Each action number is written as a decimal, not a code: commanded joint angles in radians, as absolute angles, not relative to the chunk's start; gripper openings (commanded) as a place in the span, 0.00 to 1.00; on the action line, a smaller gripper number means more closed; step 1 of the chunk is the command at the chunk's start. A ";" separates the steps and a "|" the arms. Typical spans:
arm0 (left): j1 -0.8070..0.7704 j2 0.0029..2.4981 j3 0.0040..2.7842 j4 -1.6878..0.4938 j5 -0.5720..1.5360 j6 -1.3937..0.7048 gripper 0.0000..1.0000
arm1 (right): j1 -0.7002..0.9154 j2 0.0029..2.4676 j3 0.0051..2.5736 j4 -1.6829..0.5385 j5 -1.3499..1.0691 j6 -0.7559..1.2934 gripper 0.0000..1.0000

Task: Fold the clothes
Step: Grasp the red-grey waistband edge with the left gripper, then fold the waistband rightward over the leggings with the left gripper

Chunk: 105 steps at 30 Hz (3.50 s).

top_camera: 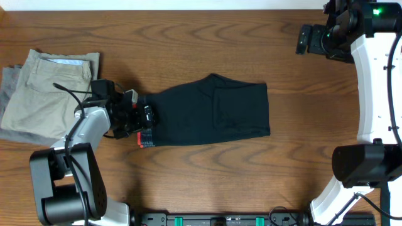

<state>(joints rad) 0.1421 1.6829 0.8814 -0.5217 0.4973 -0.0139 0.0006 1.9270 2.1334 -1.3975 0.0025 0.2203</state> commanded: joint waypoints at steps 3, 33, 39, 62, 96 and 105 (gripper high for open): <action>0.141 1.746 0.879 -0.512 0.621 0.046 0.95 | 0.001 1.933 2.136 -1.400 -0.005 0.231 0.99; 0.185 1.663 1.099 -0.766 0.349 0.039 0.06 | 0.001 1.933 2.136 -1.404 -0.006 0.231 0.99; 0.184 1.662 1.209 -0.870 0.349 0.051 0.06 | 0.002 1.933 2.128 -1.407 -0.056 0.231 0.99; -0.121 1.662 1.494 -1.137 0.342 0.033 0.06 | 0.095 1.933 1.657 -1.139 -0.086 0.253 0.99; -0.573 1.747 1.528 -0.977 0.342 -0.004 0.07 | 0.095 1.935 1.398 -0.920 -0.086 0.314 0.94; -0.584 1.807 1.527 -0.878 0.343 -0.004 0.07 | 0.095 1.935 1.398 -0.925 -0.086 0.318 0.90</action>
<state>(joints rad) -0.5774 1.7851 1.5005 -0.8974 0.3401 -0.0013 0.0845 1.9270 1.4036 -0.9226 -0.0826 0.3038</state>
